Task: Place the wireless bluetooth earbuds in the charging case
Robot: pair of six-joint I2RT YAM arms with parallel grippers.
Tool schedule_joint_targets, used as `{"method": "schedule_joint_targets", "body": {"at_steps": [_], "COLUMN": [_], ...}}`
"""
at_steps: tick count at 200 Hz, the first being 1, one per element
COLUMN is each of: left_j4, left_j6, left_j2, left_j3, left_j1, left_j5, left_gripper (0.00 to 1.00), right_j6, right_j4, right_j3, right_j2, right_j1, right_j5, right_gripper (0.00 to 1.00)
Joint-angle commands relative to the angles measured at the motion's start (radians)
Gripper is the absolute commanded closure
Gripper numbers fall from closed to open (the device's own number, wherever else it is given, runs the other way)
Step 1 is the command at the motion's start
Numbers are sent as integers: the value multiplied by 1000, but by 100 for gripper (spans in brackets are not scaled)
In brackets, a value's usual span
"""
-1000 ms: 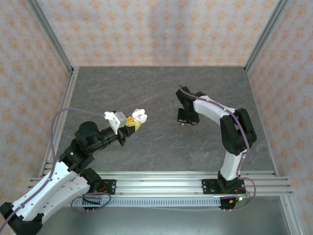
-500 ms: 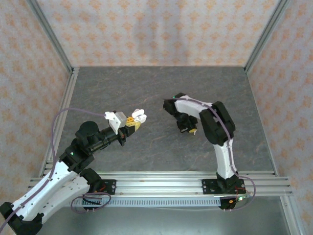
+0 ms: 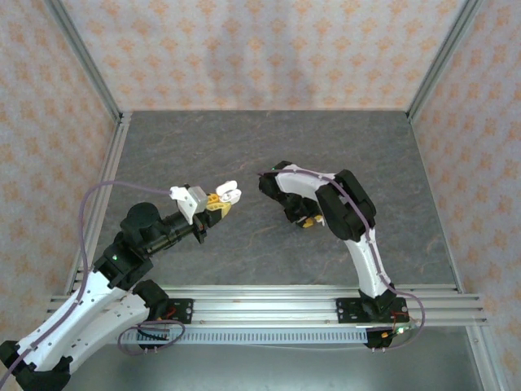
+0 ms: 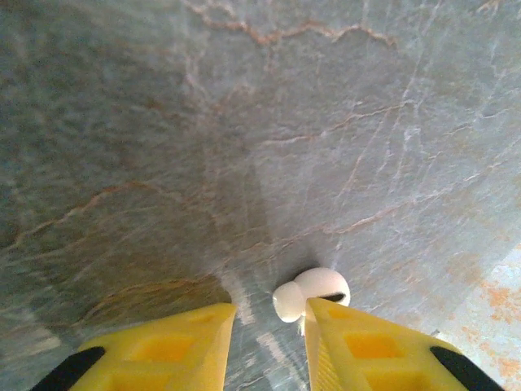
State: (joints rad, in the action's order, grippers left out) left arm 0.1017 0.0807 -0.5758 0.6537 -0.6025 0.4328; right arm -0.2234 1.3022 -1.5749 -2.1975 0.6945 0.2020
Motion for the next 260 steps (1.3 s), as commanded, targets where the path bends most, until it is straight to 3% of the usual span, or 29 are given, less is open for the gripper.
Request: {"method": "schedule_joint_targets", "body": {"at_steps": [1,62,110,160,260], "left_j4": [-1,-23,-39,-53,-40], "left_j6": [21,12,-2,-13,-8], "left_j2": [4,-16,-42,-72,-75], "left_j3": [32,35,43,50,53], "left_j1": [-3,-3,-3,-3,-4], "left_j5": [-16,2,38,67,60], "left_gripper": [100,100,100,100,100], "right_j6": [-16,-27,-8,19,72], "right_j4": [-39,-136,-333,-451,-488], "right_j3": [-25,27,268,402,437], "right_j2": [74,327,482,466,424], "right_j1": [25,0,-208,-353,-426], "right_j5": [-139,-246,-467,-618,-601], "right_gripper": [67,68,67,65,72]}}
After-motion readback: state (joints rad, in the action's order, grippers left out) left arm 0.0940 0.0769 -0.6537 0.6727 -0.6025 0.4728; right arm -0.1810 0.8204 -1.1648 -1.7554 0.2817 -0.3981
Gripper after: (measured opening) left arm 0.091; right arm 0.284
